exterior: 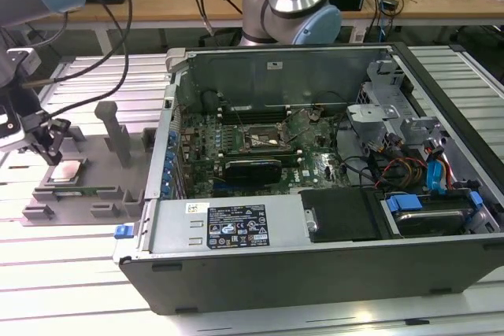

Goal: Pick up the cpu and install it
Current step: 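Pick up the cpu and move it towards the insertion slot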

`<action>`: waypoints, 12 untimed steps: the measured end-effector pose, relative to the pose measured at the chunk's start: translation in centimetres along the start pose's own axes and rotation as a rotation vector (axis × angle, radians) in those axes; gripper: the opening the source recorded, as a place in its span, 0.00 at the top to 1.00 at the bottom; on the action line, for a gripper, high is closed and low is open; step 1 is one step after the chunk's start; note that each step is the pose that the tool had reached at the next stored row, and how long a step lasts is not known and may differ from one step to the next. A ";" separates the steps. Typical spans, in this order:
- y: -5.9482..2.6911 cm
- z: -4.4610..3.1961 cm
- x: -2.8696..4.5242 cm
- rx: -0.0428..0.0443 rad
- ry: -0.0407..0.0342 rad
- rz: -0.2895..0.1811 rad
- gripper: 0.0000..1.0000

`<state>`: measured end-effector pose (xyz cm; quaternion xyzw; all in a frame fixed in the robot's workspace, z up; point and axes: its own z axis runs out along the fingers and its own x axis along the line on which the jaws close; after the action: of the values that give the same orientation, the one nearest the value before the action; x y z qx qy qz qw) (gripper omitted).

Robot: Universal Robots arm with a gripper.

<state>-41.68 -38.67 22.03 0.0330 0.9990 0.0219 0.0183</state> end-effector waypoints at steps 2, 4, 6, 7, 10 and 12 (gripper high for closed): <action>-0.19 0.29 -0.19 0.0000 0.0001 0.000 0.89; -0.19 0.78 -0.77 -0.0001 0.0003 -0.004 0.89; -0.18 1.07 -0.92 -0.0002 0.0004 -0.007 0.89; -0.19 1.33 -0.91 -0.0002 0.0004 -0.008 0.89; -0.17 1.60 -0.88 -0.0004 0.0007 -0.008 0.89; -0.17 1.62 -0.88 -0.0005 0.0006 -0.008 0.89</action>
<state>-40.76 -38.83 20.44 0.0292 0.9992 0.0221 0.0181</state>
